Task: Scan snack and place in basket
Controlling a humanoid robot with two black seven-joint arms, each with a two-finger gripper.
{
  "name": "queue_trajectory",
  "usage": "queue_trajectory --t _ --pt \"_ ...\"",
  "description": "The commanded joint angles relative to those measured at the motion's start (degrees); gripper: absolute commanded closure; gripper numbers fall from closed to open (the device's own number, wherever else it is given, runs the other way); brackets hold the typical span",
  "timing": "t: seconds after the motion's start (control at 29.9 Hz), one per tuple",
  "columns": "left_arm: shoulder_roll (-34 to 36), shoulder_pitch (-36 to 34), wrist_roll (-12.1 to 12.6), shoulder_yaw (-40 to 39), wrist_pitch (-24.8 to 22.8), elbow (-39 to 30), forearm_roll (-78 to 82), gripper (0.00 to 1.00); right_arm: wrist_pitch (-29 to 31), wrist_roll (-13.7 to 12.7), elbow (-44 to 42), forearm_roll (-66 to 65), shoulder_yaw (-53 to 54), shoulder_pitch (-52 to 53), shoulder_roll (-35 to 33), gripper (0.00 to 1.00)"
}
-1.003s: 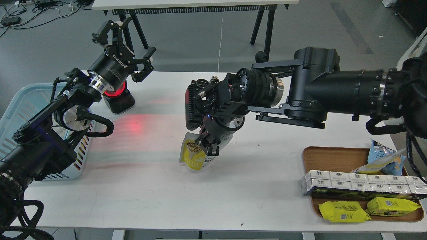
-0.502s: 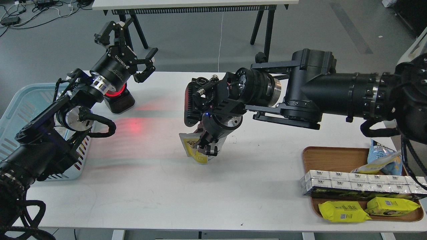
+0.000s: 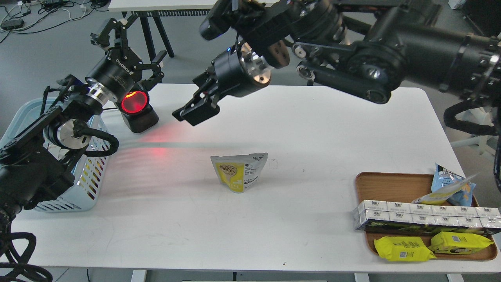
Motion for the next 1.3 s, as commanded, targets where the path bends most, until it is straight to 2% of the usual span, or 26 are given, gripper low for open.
queue_trajectory --t 0.0,0.17,0.27,0.47,0.74,0.9,0.94,1.07,1.27 --pt "1.81 -0.26 0.05 -0.04 0.0 0.0 -0.02 0.0 0.0 0.0 -1.6 7.64 4.64 -0.87 -8.38 0.0" --pt "2.08 -2.54 -0.83 -0.04 0.0 -0.26 0.16 0.0 0.0 0.0 -3.88 22.48 5.0 -3.41 -20.51 0.0" --pt "1.99 -2.98 -0.48 -0.22 0.0 -0.53 0.16 0.0 0.0 0.0 -3.97 32.59 5.52 -6.22 -27.98 0.0" --pt "6.11 -5.26 0.13 -0.92 0.0 -0.7 -0.02 0.0 0.0 0.0 -3.89 49.4 6.06 -11.06 -36.52 0.0" --pt "7.61 -10.18 -0.74 -1.62 0.0 2.37 -0.02 0.0 0.0 0.0 -3.89 50.73 6.23 -12.56 -39.78 0.0" --pt "6.3 -10.01 -3.03 -8.47 0.0 1.76 -0.81 0.0 0.0 0.0 -3.89 50.73 6.23 -12.91 -41.62 0.0" --pt "6.3 -10.54 -2.86 -8.48 0.0 2.11 -0.64 0.0 0.0 0.0 -3.89 50.73 6.23 -13.17 -42.15 0.0" --pt "7.17 -13.25 -2.59 -5.5 0.0 2.11 -0.72 0.0 0.0 0.0 -3.8 53.35 6.23 -14.66 -43.56 0.0" --pt "13.06 -21.07 -3.03 9.16 0.0 0.27 -0.63 0.0 0.0 0.0 -3.89 63.36 6.23 -18.79 -45.06 0.0"
